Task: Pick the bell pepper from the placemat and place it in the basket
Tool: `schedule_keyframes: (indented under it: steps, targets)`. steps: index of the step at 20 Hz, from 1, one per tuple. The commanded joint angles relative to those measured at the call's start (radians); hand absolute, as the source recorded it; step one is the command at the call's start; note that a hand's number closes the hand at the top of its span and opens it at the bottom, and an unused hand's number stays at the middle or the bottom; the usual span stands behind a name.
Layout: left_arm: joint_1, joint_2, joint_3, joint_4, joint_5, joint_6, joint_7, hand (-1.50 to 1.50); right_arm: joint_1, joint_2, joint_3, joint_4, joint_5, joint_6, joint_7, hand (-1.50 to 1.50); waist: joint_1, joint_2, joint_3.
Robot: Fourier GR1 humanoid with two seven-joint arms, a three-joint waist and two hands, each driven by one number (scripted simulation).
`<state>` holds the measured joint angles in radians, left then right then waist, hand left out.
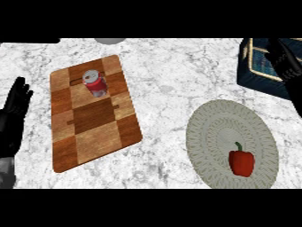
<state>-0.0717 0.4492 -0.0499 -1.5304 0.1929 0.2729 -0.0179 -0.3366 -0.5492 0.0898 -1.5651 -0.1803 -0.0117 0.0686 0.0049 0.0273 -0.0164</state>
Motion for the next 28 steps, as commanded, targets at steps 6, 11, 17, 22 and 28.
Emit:
schedule_keyframes:
  steps: [6,11,17,22,28]
  targets:
    - [0.139,-0.114,-0.129,0.197,0.047,-0.079,0.166,0.00,-0.014,0.196,-0.045,-0.008,-0.239,0.075,-0.115,1.50,0.000,-0.016,0.019]
    - [0.160,-0.096,-0.141,0.178,0.059,-0.117,0.221,0.00,0.130,0.304,0.329,-0.115,0.118,0.007,-0.185,-1.50,-0.003,-0.030,0.016]
    - [0.157,-0.091,-0.122,0.188,0.060,-0.114,0.231,0.00,0.112,0.201,0.366,-0.149,0.424,-0.172,0.071,-1.50,-0.023,-0.035,0.012]
    - [0.210,-0.094,-0.124,0.188,0.046,-0.099,0.217,0.00,0.017,-0.044,0.298,-0.259,0.598,-0.070,0.321,-1.50,-0.044,-0.046,0.007]
    - [0.213,-0.069,-0.116,0.120,0.059,-0.120,0.253,0.00,-0.077,-0.270,0.203,-0.483,0.471,0.259,0.578,-1.50,-0.042,-0.048,0.011]
